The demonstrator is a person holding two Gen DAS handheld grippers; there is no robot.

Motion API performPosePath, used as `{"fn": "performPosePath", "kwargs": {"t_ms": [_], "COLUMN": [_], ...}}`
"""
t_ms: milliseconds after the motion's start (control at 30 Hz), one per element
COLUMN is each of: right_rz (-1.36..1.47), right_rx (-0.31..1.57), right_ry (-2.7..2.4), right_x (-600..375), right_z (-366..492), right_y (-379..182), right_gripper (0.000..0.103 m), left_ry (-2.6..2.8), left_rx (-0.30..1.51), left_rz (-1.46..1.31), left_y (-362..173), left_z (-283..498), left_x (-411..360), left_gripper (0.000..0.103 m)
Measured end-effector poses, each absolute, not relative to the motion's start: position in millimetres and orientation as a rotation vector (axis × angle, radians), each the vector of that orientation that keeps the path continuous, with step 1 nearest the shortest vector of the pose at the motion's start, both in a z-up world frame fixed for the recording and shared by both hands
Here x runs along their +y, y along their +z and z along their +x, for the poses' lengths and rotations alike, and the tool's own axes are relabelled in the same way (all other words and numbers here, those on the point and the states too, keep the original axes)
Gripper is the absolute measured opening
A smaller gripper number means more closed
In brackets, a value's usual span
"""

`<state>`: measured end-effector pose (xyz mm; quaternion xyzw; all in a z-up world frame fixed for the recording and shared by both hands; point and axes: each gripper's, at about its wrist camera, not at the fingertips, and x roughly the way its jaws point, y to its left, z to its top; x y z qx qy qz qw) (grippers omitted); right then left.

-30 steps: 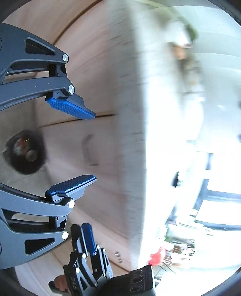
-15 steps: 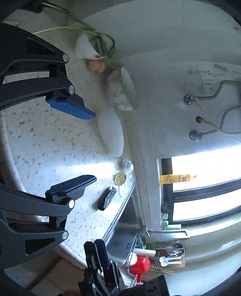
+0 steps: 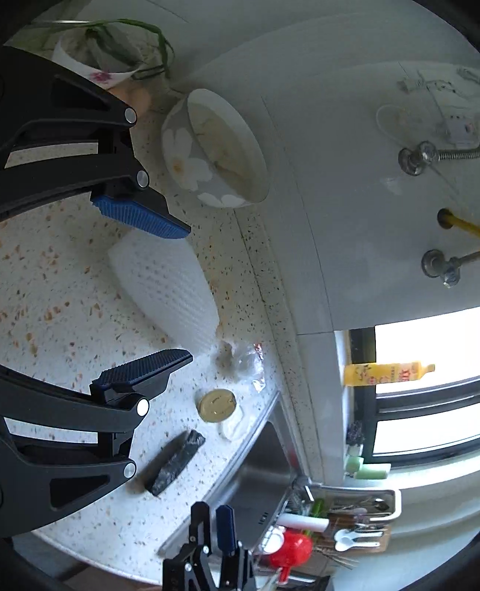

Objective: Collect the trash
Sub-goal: 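Grasp the white foam net with the left tool while the right tool grasps the black bag, then carry foam net and black bag down to the bin and release them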

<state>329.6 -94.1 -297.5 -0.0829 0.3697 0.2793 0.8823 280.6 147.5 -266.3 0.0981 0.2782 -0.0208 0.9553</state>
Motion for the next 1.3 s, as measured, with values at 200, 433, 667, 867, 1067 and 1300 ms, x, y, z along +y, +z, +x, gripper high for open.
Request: {"fn": "performPosePath", "kwargs": {"t_ms": [200,433,667,867,1067,1300], "right_rz": [-0.167,-0.143,-0.148,-0.121,-0.101,-0.06], "right_rx": [0.933,1.028,1.035,1.021,0.988,0.95], "right_ry": [0.528,0.533,0.529,0.547,0.568,0.637], "right_x": [-83.4,-86.2,-82.8,-87.1,-94.8,-104.1], "right_z": [362.6,380.5,383.0,381.1,368.3,341.4], "right_y": [-335.2,-356.6,-357.5,-350.0,-333.2,-312.3], "right_gripper": [0.034,0.034,0.01,0.01,0.01,0.01], "left_ry": [-0.053,-0.045,-0.06,-0.052,-0.081,-0.108], "left_rx": [0.698,0.814,0.859,0.862,0.794,0.744], "left_rz": [0.211,0.322,0.304,0.214,0.133,0.046], "left_y": [-283.8,-312.7,-318.1,-305.8,-273.1,-245.9], "left_z": [330.0,357.6,362.0,359.0,334.1,283.7], "left_x": [158.6,159.0,160.6,165.5,157.8,147.3], "left_gripper": [0.06,0.052,0.023,0.014,0.013,0.013]}}
